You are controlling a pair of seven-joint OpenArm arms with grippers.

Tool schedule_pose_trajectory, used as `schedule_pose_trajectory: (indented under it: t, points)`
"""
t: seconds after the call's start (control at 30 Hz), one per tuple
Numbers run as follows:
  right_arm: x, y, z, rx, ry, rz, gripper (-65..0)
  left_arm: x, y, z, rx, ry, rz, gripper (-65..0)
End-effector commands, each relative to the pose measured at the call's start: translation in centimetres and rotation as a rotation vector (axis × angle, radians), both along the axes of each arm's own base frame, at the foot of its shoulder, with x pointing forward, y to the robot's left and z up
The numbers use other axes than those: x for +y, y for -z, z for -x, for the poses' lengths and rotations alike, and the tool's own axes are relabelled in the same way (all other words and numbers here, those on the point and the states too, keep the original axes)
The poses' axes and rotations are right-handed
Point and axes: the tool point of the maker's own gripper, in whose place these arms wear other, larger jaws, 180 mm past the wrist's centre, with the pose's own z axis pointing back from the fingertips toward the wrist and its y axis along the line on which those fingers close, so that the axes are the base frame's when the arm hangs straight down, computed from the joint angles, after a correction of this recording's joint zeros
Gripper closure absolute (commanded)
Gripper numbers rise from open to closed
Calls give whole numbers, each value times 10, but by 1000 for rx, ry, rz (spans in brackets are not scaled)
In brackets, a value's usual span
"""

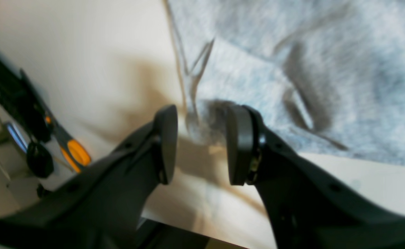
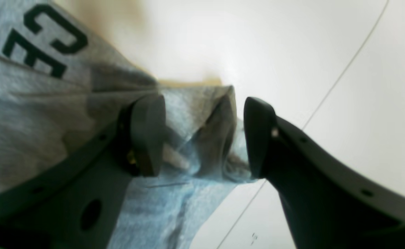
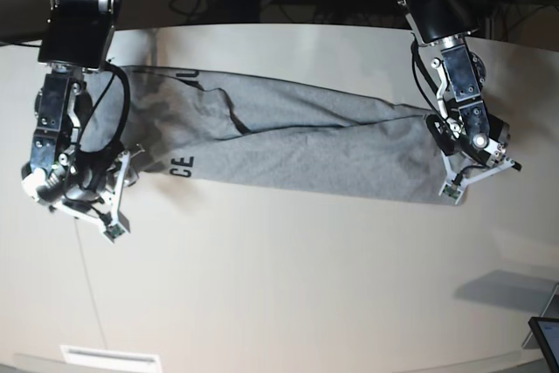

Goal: Fold the T-shirt properly
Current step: 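Hold the hem end with the left gripper and adjust the collar end with the right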

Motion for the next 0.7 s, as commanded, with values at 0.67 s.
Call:
schedule_pose_trajectory:
  t: [0.67]
  points:
    - [-3, -9, -7, -26, -1, 4, -107, 9, -14, -7, -30, -7, -33, -237]
